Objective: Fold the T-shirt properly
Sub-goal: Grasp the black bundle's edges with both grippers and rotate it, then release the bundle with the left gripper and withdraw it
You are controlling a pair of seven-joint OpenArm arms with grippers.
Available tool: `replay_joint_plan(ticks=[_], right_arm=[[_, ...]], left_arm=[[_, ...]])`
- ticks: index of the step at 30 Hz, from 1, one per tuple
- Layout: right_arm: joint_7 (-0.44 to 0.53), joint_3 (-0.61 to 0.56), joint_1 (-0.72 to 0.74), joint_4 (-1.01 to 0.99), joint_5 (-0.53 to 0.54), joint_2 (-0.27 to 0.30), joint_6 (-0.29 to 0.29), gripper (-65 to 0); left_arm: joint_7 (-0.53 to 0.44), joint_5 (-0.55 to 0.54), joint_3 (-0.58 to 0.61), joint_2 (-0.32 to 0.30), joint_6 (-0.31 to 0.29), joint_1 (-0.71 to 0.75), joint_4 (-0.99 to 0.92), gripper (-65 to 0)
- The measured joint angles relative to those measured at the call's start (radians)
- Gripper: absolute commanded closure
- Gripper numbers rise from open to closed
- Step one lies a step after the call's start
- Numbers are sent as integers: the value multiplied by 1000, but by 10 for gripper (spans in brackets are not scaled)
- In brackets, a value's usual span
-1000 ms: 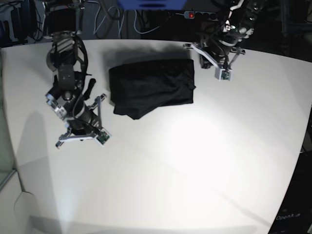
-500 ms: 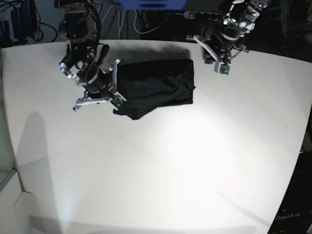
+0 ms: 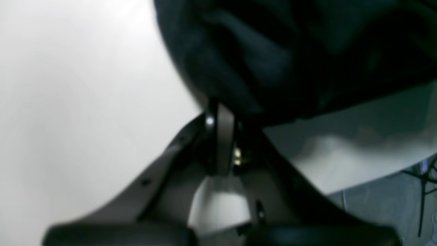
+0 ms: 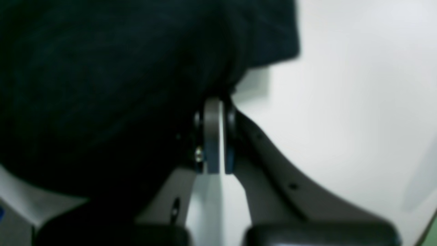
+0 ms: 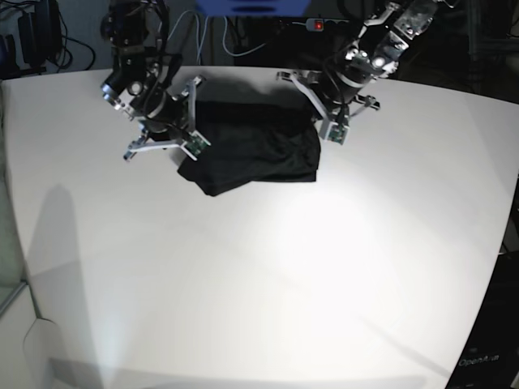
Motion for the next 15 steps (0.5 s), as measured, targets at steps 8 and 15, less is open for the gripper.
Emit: replay_joint_plan(ticks=[8,15], right_arm=[[28,0,-64,14,4,0,-5,0],[64,-5,-126,27,11,-18,-19,0]], left_arm=[[39,-7,3,39,11,-133,-73,0],[77,-10,-150,95,19,-248,-187,0]])
